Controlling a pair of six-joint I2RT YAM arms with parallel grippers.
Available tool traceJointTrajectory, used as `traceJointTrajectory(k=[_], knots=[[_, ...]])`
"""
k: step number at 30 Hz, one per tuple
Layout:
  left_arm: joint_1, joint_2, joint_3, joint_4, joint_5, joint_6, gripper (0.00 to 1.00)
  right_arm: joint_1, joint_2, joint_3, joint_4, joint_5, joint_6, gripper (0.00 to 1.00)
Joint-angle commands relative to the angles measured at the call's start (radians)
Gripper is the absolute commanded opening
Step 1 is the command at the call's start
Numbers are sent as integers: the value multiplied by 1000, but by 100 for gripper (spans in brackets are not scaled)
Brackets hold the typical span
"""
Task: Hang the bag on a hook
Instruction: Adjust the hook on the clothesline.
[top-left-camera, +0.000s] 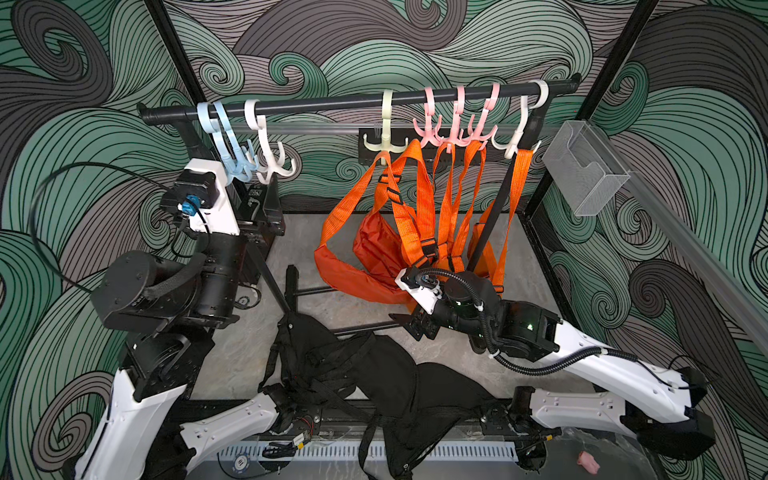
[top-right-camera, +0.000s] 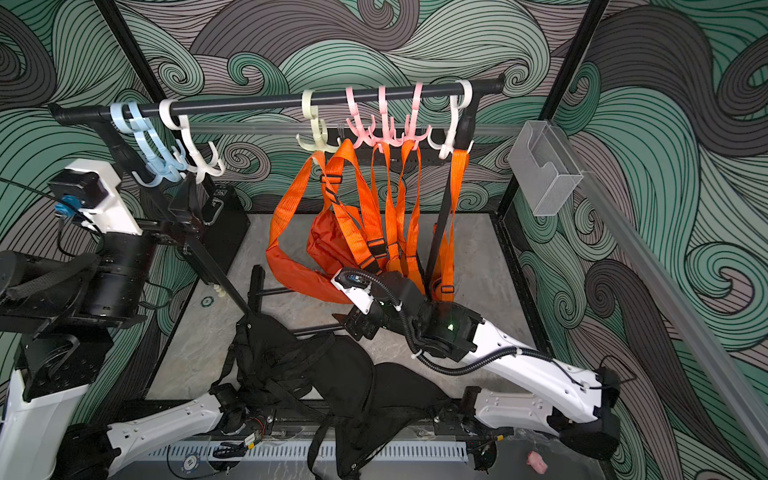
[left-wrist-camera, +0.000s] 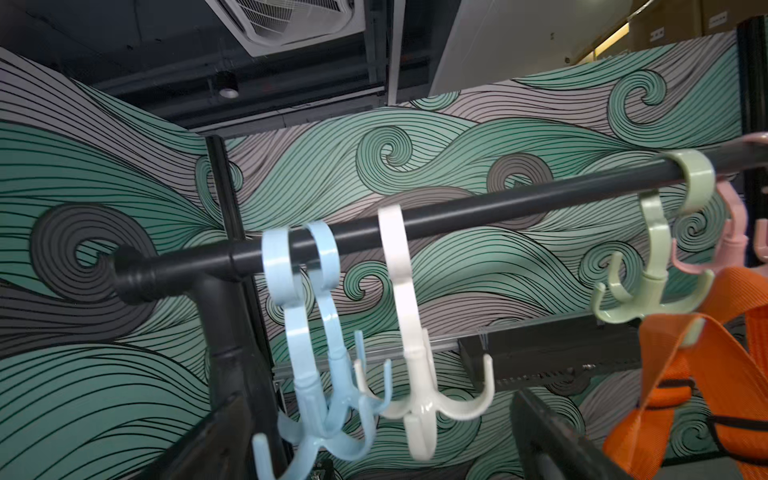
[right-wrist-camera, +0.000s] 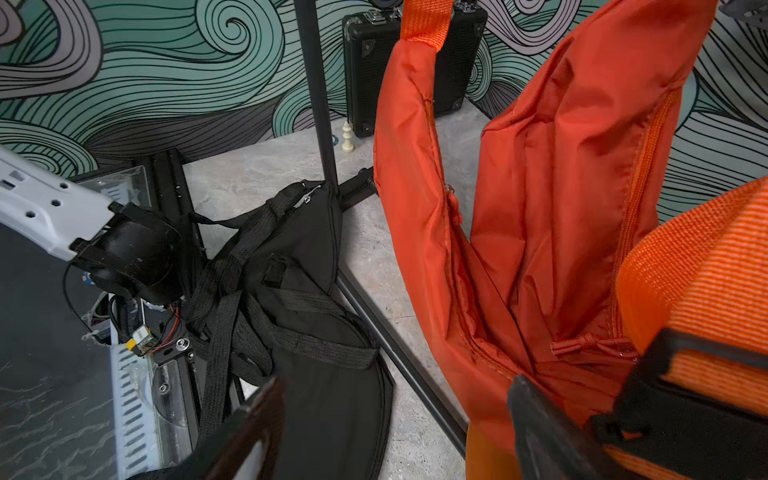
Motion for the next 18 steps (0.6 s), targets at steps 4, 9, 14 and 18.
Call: traceJointTrajectory(k=[4, 9, 14, 18], knots=[[5, 107, 38, 264, -110, 295, 99, 85, 49, -24, 5, 2, -16, 84], [64, 161, 91, 313, -103, 360, 99, 163, 89, -134, 29, 34, 12, 84], [130, 228, 168, 272, -112, 286, 99, 251, 126, -205, 40, 54, 35, 85], [178, 263, 200, 175, -108, 179, 98, 315, 235, -220, -7, 48, 65, 85]])
